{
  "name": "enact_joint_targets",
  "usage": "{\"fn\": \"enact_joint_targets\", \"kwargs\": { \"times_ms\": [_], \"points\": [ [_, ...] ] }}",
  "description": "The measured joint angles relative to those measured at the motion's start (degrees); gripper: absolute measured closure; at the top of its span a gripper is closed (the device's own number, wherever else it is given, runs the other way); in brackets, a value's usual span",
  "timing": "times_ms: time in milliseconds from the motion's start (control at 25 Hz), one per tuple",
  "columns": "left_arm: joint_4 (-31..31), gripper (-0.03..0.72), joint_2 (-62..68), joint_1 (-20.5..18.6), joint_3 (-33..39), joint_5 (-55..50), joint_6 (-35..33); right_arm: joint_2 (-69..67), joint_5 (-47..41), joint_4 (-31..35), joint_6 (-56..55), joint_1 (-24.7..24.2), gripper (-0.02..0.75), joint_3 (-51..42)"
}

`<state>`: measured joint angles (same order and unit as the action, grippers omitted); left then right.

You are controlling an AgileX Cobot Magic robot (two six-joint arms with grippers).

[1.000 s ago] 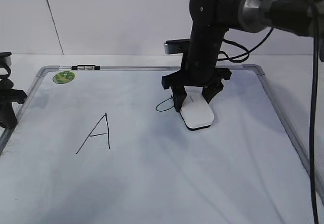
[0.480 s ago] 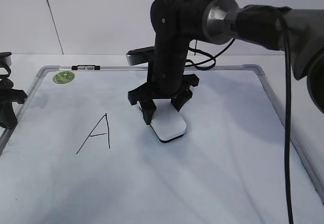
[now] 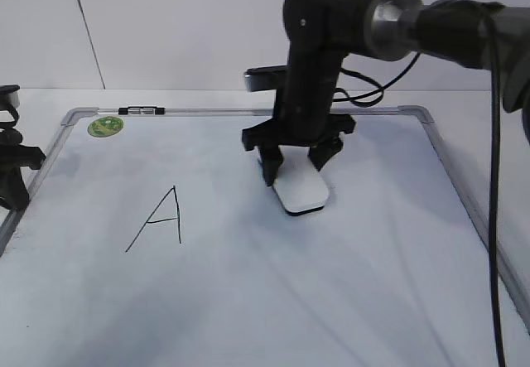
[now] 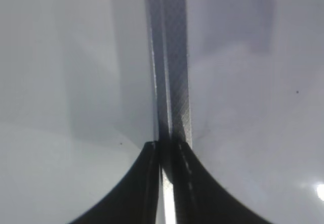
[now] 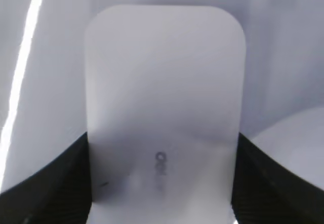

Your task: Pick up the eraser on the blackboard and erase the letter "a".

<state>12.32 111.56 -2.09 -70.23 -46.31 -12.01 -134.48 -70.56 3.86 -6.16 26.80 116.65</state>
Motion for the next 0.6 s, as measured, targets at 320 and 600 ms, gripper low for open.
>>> {"fn": "enact_joint_targets", "kwargs": {
  "times_ms": [320, 600],
  "points": [
    [0.10, 0.636, 0.00, 0.00, 0.00, 0.00, 0.00, 0.00, 0.14, -1.82, -0.14, -5.67, 0.170, 0.11],
    [0.12, 0.636, 0.00, 0.00, 0.00, 0.00, 0.00, 0.00, 0.23, -3.86, 1.16, -1.03, 0.170, 0.11]
  ]
}}
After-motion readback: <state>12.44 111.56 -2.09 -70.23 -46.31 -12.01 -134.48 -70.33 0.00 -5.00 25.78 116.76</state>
